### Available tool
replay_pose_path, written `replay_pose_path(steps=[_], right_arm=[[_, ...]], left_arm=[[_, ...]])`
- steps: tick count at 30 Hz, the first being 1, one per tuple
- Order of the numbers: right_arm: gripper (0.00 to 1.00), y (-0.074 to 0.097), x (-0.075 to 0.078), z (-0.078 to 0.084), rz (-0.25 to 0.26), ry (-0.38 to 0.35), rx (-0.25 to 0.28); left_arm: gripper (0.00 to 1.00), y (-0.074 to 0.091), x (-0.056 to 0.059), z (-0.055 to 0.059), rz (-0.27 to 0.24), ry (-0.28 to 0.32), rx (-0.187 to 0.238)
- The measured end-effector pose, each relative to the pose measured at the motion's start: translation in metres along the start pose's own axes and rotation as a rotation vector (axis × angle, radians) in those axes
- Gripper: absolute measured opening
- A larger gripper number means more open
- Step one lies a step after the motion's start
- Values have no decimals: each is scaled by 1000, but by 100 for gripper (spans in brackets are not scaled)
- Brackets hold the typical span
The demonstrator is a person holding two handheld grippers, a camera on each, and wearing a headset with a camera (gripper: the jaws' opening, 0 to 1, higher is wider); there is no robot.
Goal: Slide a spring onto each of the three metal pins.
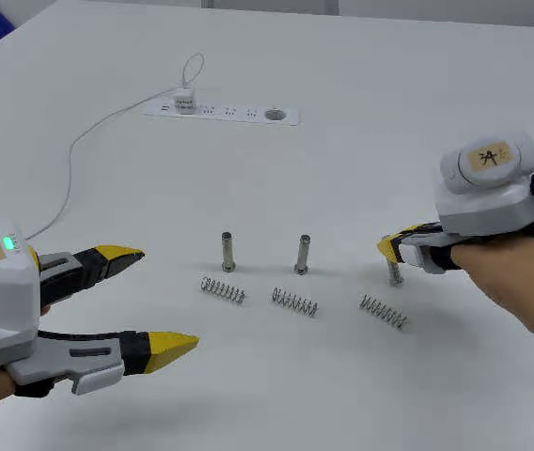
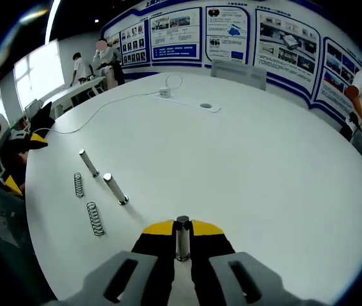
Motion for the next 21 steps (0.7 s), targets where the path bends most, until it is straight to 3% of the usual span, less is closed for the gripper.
replay_pose_path(steps=[16, 21], right_arm=[[9, 11, -6, 7, -32, 22, 103], [9, 9, -9, 8, -43, 78, 155]], left_arm=[[70, 0, 3, -2, 8, -10, 0], [70, 1, 4, -2, 10, -11, 1]])
Point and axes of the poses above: the centre of the closed fingertips' face, and the gripper's own axes: y roughly backward along the fingers, x roughly to its right, z roughly out of its underside, the point moved 4 cm from there along y, roughly backward along the fingers, and after that the axes turned 8 degrees about -z, right-handed, at the moved point
